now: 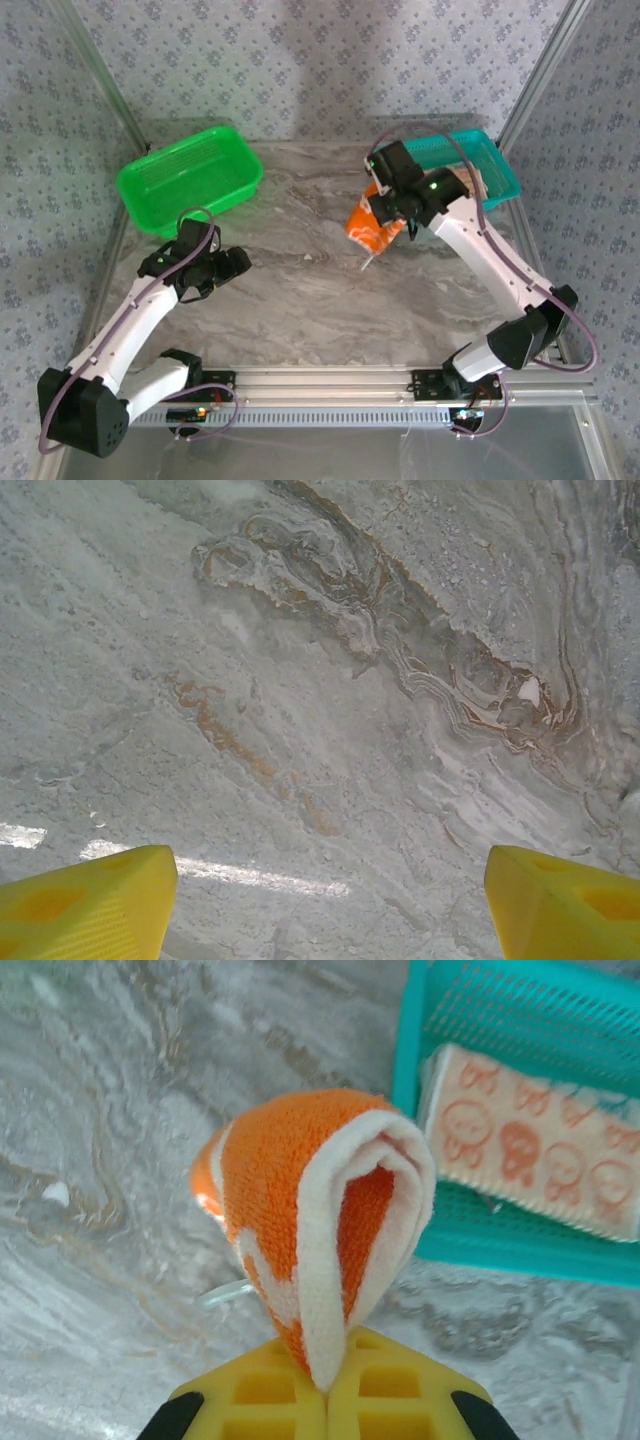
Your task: Fold and stack the towels
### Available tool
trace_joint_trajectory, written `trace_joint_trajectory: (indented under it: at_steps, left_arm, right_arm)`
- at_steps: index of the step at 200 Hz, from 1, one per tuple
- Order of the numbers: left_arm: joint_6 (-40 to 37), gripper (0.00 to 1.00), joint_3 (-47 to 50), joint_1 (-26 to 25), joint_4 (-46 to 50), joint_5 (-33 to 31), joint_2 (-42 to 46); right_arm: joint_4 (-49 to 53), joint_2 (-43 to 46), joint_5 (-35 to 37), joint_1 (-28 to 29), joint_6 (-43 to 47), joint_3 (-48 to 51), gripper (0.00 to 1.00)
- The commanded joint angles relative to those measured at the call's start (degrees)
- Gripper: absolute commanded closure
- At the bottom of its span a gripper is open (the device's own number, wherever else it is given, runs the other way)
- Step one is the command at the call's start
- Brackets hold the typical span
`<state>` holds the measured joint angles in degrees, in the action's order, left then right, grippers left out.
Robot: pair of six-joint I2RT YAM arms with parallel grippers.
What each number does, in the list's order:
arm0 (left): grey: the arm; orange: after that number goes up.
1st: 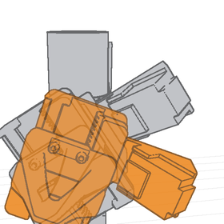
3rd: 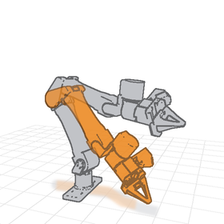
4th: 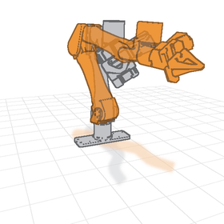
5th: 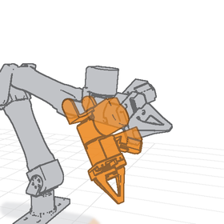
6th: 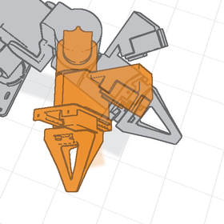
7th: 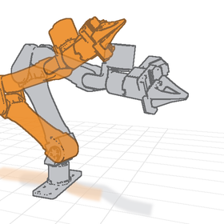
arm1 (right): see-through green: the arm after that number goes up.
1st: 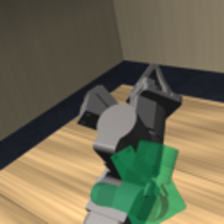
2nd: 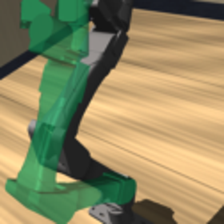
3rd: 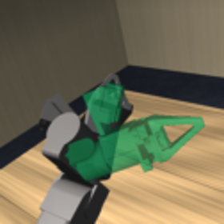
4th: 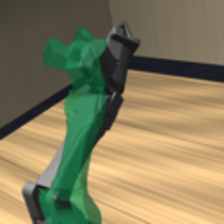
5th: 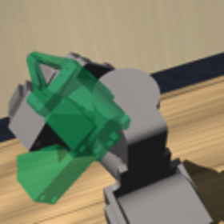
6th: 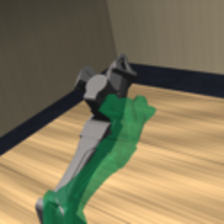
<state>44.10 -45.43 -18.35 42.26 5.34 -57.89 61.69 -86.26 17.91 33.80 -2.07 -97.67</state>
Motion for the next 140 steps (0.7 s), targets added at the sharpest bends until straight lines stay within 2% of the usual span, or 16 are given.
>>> trace_joint_trajectory:
  at_steps: [1, 42, 69, 140]
  left_arm:
    - [-1.36, 0.2, -2.29, 0.42, 0.59, 1.46, -0.22]
    - [-1.13, 0.19, -2.99, 0.4, 0.53, 2.52, -0.77]
    - [-0.94, 0.19, -3.39, 0.41, 0.62, 3.1, -1.01]
    - [-0.07, 0.19, -3.08, 0.4, 0.92, 4.26, -1.07]
  right_arm:
    - [5.0, -1.9, 2.73, -1.79, 5.52, -7.38, 1.0]
    - [4.69, -5.53, 4.73, -7.2, 10.47, -18.39, 1.0]
    - [3.2, -7.57, 5.11, -12.28, 12.49, -22.28, 1.0]
    - [1.67, -14.43, 5.15, -23.08, 9.08, -31.34, 1.0]
